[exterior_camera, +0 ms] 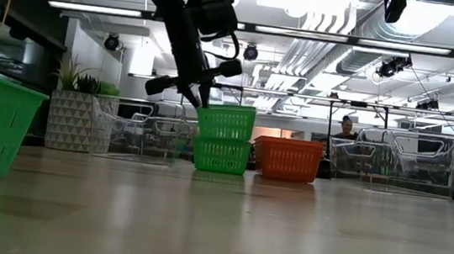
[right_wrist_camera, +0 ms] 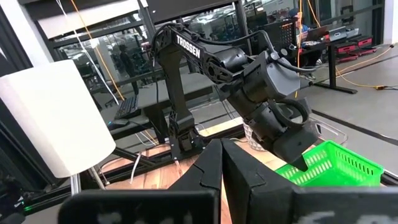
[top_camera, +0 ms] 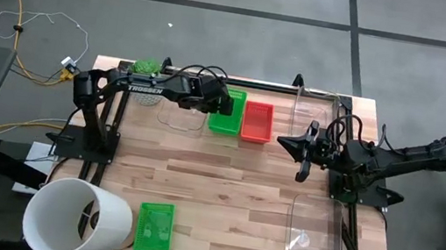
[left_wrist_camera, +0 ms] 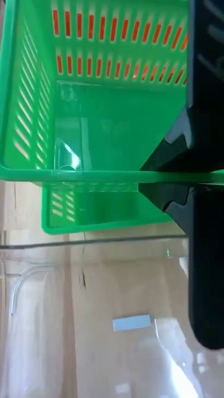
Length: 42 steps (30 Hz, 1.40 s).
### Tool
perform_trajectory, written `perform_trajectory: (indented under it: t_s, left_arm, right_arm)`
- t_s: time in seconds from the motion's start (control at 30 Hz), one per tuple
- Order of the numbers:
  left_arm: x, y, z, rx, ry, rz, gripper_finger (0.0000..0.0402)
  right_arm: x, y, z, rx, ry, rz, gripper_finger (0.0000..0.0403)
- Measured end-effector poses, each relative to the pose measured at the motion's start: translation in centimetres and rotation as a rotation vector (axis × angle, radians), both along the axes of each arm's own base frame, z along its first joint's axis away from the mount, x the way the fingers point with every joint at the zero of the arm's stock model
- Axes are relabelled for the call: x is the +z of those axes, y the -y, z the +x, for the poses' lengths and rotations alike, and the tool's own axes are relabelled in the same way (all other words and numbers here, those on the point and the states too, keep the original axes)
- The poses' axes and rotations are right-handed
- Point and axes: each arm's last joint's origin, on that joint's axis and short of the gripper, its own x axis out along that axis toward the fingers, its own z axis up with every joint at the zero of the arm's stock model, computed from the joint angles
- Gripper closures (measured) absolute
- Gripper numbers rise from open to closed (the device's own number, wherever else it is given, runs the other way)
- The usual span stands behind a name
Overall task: Stack baskets by color
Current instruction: Stack the middle green bin on the top green bin, then stack the bottom green bin on the top green bins
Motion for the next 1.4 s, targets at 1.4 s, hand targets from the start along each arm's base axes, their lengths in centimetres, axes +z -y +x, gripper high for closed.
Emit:
perform_trajectory:
  t_s: [1.4]
  left_arm:
    - [4.0,-1.4,1.2,-0.217,0.072,0.147,0.0264]
  right_arm:
    - [0.0,0.0,0.0,0.001,0.001,0.018,0.0403]
